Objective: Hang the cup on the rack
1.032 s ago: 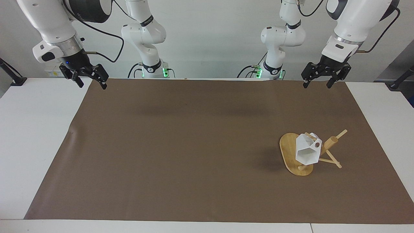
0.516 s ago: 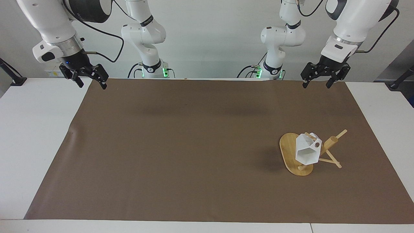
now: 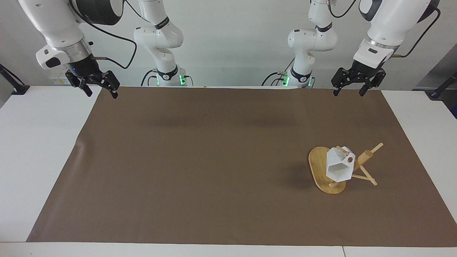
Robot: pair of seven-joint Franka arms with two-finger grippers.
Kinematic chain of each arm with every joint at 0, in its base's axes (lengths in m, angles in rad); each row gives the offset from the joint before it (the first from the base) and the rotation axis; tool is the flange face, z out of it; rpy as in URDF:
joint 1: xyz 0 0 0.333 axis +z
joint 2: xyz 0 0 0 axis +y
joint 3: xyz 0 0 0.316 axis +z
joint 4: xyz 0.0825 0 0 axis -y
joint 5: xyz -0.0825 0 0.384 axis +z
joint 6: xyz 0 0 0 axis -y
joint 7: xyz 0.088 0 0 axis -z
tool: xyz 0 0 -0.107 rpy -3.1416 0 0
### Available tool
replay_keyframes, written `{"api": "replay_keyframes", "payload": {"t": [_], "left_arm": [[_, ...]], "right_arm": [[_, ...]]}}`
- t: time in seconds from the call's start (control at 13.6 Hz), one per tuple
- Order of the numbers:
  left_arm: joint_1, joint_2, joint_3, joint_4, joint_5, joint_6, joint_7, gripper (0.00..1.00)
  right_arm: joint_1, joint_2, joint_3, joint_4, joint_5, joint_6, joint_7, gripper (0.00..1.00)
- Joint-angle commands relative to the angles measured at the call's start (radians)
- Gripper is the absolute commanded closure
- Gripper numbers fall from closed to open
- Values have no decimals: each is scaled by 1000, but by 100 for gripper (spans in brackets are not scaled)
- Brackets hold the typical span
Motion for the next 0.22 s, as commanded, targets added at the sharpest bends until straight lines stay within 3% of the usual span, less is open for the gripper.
{"api": "replay_keyframes", "payload": {"t": [0.0,0.15], "left_arm": [[5,-18,-2,13,-9,-30,16,0],[5,-18,-2,8,-9,-27,19,0]], "right_arm": [[-5,-4,8,-3,-7,-11,23,0],[-5,-4,8,-3,-7,-11,20,0]]}}
